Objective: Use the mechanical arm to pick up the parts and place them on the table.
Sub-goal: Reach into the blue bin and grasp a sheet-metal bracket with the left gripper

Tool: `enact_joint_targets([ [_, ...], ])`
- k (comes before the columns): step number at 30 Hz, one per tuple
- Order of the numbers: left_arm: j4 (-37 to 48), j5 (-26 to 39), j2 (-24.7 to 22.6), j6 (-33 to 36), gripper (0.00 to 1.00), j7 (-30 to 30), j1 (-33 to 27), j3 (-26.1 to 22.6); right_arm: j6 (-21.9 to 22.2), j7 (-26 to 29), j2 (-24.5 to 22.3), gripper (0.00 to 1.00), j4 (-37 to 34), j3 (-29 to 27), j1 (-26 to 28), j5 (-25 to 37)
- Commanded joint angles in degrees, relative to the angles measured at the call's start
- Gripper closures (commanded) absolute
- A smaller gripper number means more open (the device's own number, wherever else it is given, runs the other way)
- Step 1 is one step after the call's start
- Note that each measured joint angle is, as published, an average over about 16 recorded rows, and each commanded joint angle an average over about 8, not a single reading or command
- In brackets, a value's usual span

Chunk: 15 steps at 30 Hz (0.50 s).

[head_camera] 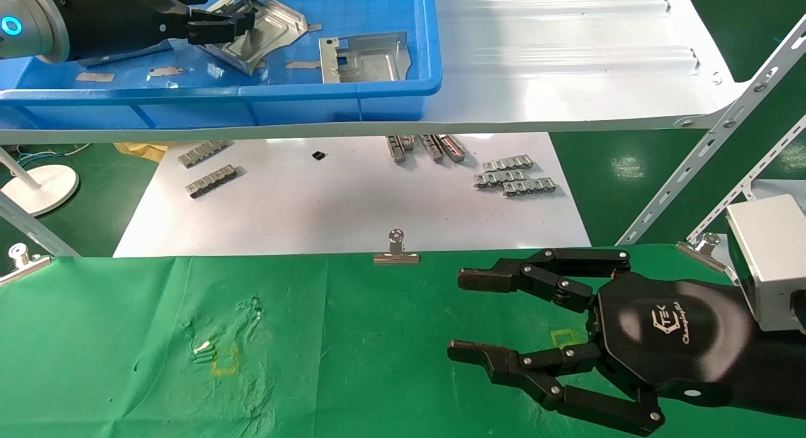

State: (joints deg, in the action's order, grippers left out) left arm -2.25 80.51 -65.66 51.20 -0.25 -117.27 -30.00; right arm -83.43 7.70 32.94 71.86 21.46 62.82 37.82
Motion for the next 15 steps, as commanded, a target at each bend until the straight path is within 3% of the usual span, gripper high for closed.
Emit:
enact_joint_targets([
  [1,0.41,-0.08,-0.2,-0.29,1.0,0.32,-0.12,0.06,0.0,0.0,0.0,0.0,0.0,0.0,0.0,0.0],
  [15,1.49,-1.58,-0.07,-3.49,1.0,2.16,0.17,1.14,0.0,0.0,0.0,0.0,0.0,0.0,0.0,0.0],
])
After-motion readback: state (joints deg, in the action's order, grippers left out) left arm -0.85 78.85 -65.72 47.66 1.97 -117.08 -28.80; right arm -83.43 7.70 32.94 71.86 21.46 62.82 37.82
